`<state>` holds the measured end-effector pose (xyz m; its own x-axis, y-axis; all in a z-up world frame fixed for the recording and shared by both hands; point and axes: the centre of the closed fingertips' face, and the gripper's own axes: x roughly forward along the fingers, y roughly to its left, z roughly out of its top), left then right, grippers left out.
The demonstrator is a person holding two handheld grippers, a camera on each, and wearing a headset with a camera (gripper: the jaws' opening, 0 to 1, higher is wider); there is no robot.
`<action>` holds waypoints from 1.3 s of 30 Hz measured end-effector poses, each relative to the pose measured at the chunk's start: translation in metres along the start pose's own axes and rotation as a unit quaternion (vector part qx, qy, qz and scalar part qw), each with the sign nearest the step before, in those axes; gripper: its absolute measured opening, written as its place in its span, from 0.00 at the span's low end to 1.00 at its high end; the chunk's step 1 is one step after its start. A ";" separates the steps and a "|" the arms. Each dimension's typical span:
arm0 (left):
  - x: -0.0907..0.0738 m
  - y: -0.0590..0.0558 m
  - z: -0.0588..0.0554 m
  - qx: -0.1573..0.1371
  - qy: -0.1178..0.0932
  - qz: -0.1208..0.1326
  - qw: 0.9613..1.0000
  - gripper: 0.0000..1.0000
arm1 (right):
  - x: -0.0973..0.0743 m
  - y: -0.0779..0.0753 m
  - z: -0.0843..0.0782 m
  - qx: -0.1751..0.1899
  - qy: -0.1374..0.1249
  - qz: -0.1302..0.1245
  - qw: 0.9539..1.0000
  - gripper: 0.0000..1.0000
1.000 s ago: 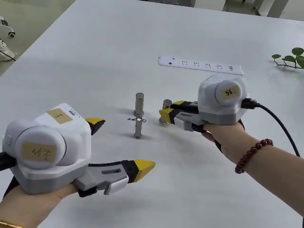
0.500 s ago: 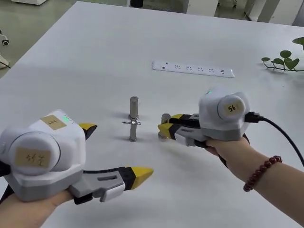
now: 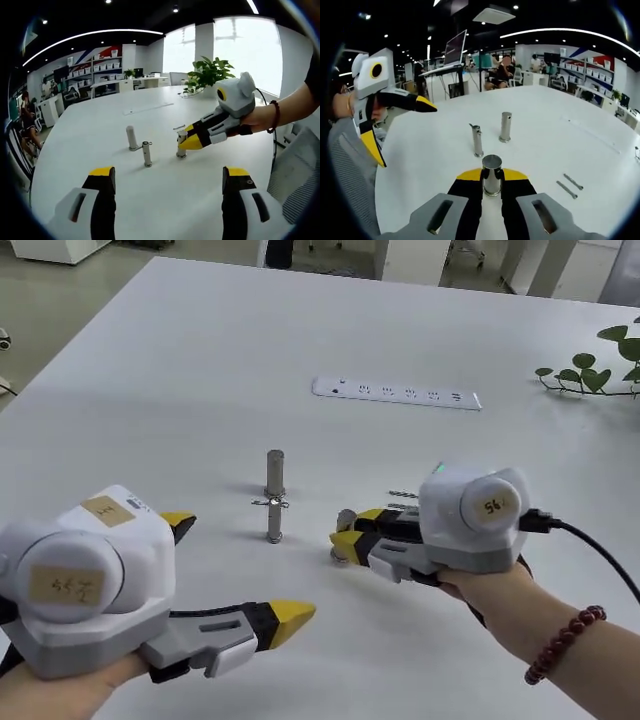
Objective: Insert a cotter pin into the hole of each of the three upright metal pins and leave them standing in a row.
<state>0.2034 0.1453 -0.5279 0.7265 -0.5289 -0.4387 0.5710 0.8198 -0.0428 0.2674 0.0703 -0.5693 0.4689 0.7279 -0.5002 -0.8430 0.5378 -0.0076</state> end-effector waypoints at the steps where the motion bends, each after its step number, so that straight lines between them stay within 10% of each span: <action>1: 0.000 -0.001 0.000 0.000 0.000 -0.001 1.000 0.87 | 0.000 0.002 -0.001 0.001 0.001 0.000 1.000 0.08; 39: 0.003 -0.007 -0.006 0.008 0.007 -0.011 1.000 0.89 | -0.011 0.010 0.004 0.022 -0.011 0.018 1.000 0.17</action>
<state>0.1996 0.1393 -0.5349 0.7089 -0.5429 -0.4503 0.5926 0.8046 -0.0372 0.2548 0.0691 -0.5609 0.4439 0.7566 -0.4802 -0.8474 0.5286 0.0494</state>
